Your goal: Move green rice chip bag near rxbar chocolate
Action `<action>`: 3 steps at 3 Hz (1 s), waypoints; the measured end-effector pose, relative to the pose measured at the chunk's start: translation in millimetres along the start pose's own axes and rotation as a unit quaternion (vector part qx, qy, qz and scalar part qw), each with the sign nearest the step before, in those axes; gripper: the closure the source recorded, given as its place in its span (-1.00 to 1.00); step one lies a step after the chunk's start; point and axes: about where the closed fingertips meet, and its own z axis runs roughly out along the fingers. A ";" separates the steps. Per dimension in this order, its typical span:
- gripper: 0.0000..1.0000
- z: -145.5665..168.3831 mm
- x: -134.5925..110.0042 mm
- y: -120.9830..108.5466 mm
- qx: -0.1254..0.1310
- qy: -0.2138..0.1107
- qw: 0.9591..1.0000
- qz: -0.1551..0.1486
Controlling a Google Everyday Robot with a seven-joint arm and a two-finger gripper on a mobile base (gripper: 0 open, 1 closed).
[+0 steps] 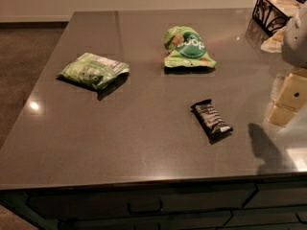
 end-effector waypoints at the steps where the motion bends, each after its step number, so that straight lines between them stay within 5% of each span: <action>1: -1.00 0.0 0.0 0.0 0.000 0.000 1.000 0.000; 2: -1.00 10.2 -5.3 -25.8 0.019 -0.006 0.999 0.028; 3: -1.00 37.3 -12.3 -81.5 0.048 -0.016 0.995 0.087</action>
Offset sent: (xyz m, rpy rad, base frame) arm 0.0900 -0.0048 -0.0110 0.0606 -0.0832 -0.1887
